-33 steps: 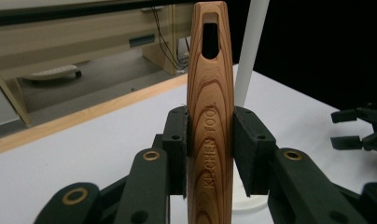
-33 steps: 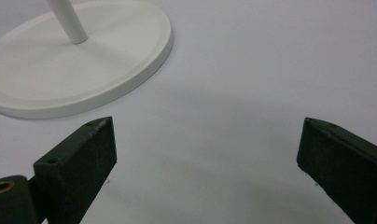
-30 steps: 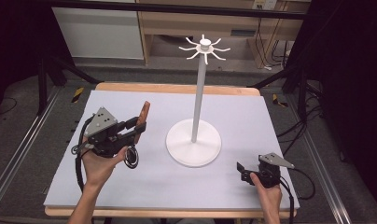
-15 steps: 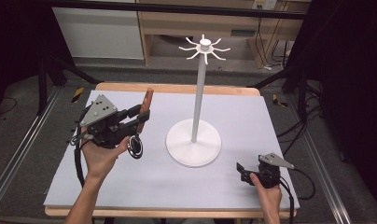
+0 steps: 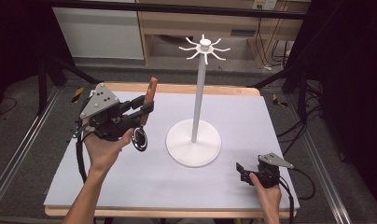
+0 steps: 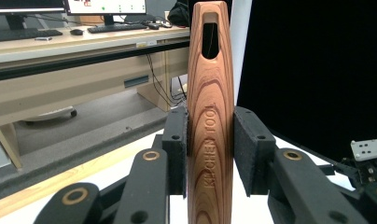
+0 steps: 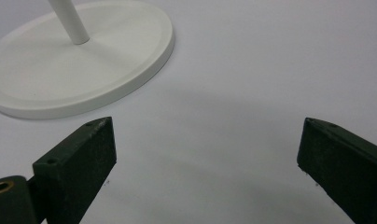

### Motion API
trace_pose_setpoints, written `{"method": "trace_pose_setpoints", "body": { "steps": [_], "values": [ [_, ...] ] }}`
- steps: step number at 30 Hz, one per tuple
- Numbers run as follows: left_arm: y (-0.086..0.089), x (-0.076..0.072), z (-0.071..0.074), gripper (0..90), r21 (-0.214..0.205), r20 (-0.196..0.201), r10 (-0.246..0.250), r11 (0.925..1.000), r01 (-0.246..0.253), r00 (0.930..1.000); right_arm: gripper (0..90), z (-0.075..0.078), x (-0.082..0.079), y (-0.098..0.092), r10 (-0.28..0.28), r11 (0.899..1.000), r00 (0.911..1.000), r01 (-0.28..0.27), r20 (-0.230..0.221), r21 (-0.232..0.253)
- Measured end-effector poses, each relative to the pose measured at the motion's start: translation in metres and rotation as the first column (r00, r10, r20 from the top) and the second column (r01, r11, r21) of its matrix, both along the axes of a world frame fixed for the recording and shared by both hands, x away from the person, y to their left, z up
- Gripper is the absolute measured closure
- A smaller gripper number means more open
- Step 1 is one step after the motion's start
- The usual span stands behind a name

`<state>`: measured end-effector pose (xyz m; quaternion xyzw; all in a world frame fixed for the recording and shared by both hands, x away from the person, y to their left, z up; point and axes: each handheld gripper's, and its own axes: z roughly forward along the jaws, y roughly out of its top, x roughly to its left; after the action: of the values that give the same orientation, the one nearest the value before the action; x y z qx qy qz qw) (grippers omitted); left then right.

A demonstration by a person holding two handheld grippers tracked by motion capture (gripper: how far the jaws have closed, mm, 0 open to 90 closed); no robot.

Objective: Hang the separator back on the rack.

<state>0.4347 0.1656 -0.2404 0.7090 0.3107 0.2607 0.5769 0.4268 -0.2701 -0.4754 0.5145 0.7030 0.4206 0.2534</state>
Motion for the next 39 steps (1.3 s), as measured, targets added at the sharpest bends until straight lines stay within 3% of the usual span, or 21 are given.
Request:
{"method": "trace_pose_setpoints", "body": {
  "steps": [19,25,36,39],
  "values": [
    [-0.026,0.005,0.03,67.5,0.017,0.052,-0.03,0.9994,0.029,0.9982,5.0,-0.001,0.001,0.0,-0.001,1.0,1.0,0.001,-0.003,-0.003],
    [-0.032,0.009,0.036,67.5,0.004,0.04,-0.039,0.9993,0.038,0.9985,5.0,-0.001,0.001,0.0,-0.001,1.0,1.0,0.001,-0.005,-0.005],
    [-0.042,0.014,0.049,67.5,0.014,0.068,-0.035,0.9993,0.034,0.9971,5.0,-0.002,0.002,0.0,0.002,1.0,1.0,-0.002,-0.003,-0.01],
    [-0.045,0.015,0.05,67.5,0.009,0.055,-0.041,0.9991,0.041,0.9976,5.0,-0.001,0.001,0.0,0.001,1.0,1.0,-0.001,-0.005,-0.008]
  ]
}}
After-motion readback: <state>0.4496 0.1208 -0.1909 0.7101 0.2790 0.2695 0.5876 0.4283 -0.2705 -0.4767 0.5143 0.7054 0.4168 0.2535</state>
